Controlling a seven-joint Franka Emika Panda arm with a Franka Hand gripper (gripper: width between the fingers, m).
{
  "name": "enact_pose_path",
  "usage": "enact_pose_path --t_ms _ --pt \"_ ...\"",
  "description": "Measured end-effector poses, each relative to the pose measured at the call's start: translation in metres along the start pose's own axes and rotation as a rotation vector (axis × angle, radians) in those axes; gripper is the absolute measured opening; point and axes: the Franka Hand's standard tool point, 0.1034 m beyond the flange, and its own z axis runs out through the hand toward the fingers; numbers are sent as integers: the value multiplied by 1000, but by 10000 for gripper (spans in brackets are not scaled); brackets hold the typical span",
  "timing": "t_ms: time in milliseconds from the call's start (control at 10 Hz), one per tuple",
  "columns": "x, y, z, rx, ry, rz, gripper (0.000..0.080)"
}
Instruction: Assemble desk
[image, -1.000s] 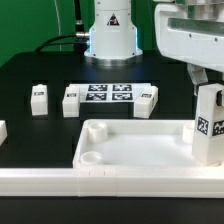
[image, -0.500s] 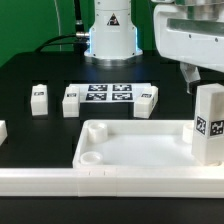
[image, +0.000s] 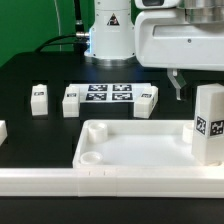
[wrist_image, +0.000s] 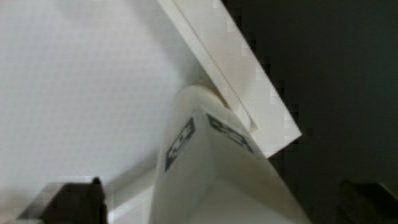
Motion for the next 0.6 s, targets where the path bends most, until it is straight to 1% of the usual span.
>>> enact_pose_path --t_ms 200,500,600 --pt "0 0 0 0 0 -110 649" --pt "-1 -1 0 -60 22 -410 649" --pt "-1 -1 0 -70 24 -481 649"
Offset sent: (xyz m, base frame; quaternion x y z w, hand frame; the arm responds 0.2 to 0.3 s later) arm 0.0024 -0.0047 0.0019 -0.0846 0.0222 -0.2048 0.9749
